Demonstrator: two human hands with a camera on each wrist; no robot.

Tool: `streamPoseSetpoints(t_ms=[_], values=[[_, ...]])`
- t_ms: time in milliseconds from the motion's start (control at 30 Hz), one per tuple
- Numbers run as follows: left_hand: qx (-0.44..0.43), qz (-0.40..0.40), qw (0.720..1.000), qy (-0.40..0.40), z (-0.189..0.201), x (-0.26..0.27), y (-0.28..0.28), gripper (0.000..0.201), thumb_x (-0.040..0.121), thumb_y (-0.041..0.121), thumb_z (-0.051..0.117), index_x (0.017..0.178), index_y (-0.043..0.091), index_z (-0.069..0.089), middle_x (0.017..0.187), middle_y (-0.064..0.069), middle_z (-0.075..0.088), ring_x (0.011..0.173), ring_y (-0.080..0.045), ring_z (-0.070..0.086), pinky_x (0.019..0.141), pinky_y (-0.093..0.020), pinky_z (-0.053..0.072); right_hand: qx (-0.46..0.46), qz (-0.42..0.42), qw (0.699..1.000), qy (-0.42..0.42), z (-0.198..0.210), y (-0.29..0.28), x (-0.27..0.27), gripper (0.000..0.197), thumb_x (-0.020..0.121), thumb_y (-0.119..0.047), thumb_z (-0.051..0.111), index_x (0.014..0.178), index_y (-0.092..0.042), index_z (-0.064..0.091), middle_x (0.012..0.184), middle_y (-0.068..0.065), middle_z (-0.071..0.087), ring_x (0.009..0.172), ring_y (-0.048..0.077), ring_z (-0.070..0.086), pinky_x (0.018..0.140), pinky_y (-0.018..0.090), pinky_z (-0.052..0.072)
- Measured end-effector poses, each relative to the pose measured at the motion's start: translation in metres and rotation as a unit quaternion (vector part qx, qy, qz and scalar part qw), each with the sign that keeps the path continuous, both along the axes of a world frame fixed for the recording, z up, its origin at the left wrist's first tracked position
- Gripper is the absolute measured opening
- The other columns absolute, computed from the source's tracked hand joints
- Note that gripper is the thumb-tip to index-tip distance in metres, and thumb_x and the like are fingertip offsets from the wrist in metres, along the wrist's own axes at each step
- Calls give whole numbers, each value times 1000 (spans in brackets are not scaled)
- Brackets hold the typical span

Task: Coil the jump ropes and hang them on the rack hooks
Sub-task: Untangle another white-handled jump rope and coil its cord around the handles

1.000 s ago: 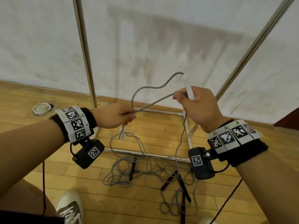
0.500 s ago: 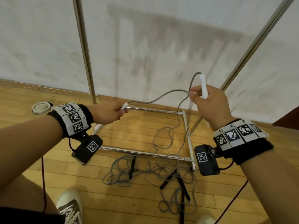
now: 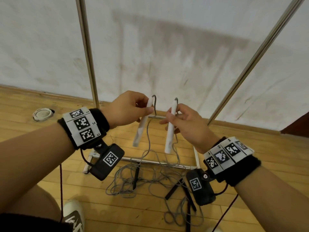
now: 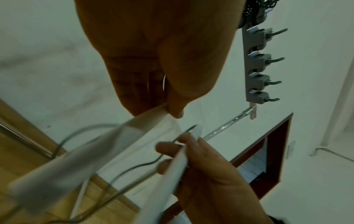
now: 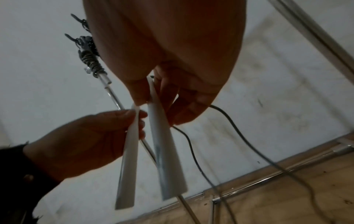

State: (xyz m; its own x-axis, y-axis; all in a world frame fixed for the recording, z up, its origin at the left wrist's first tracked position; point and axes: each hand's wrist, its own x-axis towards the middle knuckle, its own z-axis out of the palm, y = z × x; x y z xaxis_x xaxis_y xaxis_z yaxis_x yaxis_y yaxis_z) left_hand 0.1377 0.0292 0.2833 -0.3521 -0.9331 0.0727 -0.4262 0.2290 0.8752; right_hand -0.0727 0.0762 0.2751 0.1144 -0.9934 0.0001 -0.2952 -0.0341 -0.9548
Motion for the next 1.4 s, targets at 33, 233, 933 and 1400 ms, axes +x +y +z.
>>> streamPoseSetpoints(t_ms=[33, 233, 933, 1400], values=[[-7, -2, 1000, 6, 3, -4, 3, 8, 91, 24, 71, 94, 17, 73, 78, 1, 72, 67, -10, 67, 65, -27, 60, 0, 7, 1000, -2, 0, 1, 3, 7, 95, -20, 61, 100, -15, 59, 89, 1, 76, 79, 11, 71, 68, 29, 56], [-8, -14, 998, 63, 12, -18, 16, 14, 87, 17, 76, 99, 18, 68, 73, 0, 71, 64, -12, 67, 62, -25, 59, -15, 33, 999, -12, 5, 4, 14, 21, 88, -13, 71, 106, -7, 61, 92, 9, 76, 85, 24, 74, 73, 45, 61], [14, -143, 989, -16, 8, -29, 33, 24, 103, 34, 47, 109, 12, 55, 94, -6, 72, 82, -22, 73, 80, -49, 60, -111, -68, 983, -129, 44, -2, -4, 14, 86, -8, 72, 98, -3, 65, 89, 12, 75, 83, 26, 74, 65, 35, 60], [24, -164, 986, 11, 36, -19, 31, 13, 104, 14, 45, 109, 7, 56, 97, -6, 71, 82, -20, 71, 78, -35, 61, -164, -100, 970, 150, 31, -14, -55, 35, 85, -28, 74, 103, -46, 50, 110, -11, 47, 103, 9, 51, 89, 26, 45]])
